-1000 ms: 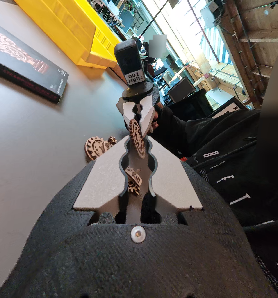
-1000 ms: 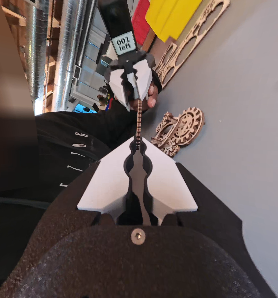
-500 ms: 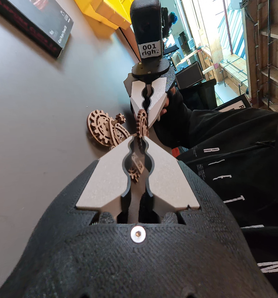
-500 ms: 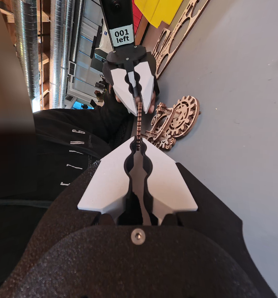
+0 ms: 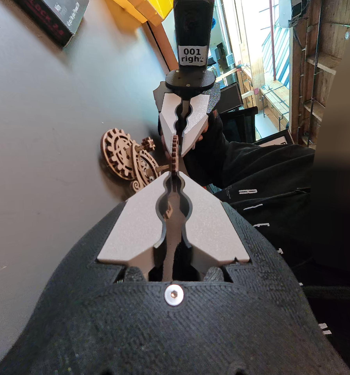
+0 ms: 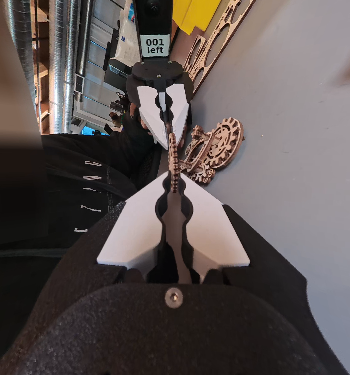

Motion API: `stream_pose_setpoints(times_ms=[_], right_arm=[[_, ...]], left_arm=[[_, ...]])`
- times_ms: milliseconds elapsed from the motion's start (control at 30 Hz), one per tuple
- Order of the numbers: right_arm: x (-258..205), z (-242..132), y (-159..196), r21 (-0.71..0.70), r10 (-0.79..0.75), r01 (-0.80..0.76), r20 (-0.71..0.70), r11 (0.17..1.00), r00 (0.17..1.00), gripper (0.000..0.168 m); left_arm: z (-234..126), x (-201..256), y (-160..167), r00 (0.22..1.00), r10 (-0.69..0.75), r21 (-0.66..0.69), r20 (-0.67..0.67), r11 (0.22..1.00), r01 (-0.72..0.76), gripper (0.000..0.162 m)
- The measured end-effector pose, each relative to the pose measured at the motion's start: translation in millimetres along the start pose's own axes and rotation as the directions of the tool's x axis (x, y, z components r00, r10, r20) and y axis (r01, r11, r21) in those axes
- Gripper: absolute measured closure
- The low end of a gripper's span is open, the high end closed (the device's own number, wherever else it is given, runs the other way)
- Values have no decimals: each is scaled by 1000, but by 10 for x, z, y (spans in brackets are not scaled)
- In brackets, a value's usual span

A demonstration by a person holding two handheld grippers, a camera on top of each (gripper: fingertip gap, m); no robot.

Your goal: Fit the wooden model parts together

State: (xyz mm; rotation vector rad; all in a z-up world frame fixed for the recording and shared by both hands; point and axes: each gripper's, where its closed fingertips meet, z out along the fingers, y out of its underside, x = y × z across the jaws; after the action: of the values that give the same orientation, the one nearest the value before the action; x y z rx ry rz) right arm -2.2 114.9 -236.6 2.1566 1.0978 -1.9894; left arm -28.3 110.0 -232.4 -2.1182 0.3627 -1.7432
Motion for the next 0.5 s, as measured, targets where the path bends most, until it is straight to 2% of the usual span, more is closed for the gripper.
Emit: stream_pose_setpoints(times_ms=[500], right_arm=[[25,42,1,15,104,-105,39,994,994,167]], left_arm=[[-36,-99,-27,998,28,1,58,1000,-28,160]])
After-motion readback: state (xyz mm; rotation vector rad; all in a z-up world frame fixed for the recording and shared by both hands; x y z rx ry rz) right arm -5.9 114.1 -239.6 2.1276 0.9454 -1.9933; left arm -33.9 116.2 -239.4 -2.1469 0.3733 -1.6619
